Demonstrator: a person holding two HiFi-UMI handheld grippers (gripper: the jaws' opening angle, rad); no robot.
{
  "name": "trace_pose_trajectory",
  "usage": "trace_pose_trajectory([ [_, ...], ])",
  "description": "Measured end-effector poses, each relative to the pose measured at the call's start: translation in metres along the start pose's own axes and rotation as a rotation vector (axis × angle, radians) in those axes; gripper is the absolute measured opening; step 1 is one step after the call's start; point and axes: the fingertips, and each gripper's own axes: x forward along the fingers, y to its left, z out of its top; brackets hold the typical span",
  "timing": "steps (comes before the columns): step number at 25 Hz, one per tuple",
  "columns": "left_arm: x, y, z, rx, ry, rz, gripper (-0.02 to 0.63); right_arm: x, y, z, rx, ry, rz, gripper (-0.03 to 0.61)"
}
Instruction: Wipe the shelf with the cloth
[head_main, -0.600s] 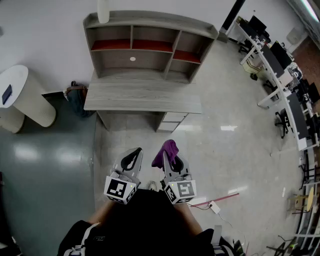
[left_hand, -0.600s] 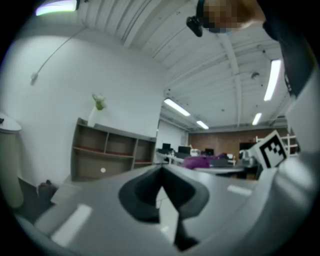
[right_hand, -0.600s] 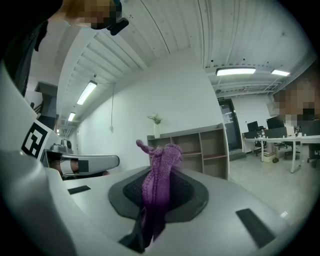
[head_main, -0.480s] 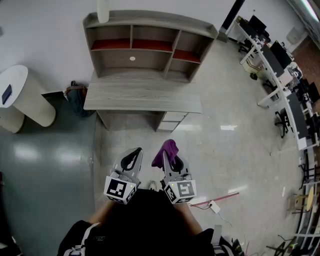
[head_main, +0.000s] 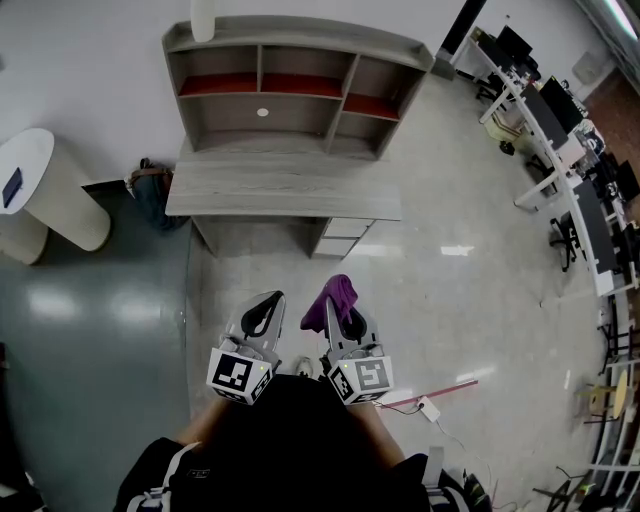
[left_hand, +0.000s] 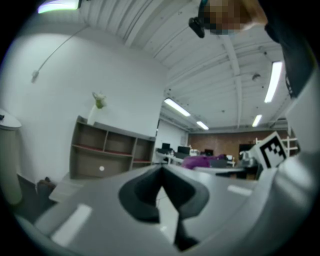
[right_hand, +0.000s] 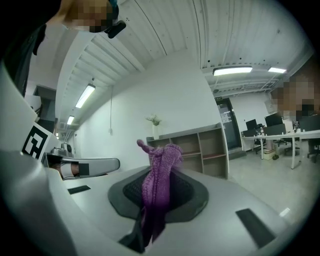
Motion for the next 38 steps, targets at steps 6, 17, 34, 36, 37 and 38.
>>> trace_pose_trajectory([
  [6,0.008,-0.01,-0.002,0.005,-0.004,0.007,0.005,-0.005,-0.01,-0.003,-0.01,0.008,0.009,0.05],
  [17,0.038,-0.047,-0.022,0.015,0.022,0.053,0.005,-0.021,-0.057,-0.017,0.016,0.03,0.058,0.05],
  [34,0.116,0.023,-0.028,-0.018,0.017,0.11,0.005,0.068,-0.102,-0.018,-0.007,0.054,0.072,0.05],
  [36,0.132,0.045,-0.024,-0.034,0.011,0.099,0.005,0.092,-0.105,-0.013,-0.012,0.052,0.056,0.051],
  [37,0.141,0.057,-0.02,-0.035,0.009,0.092,0.005,0.106,-0.105,-0.009,-0.014,0.05,0.05,0.05],
  [38,0.149,0.068,-0.015,-0.032,0.007,0.082,0.005,0.12,-0.105,-0.005,-0.015,0.046,0.046,0.05],
])
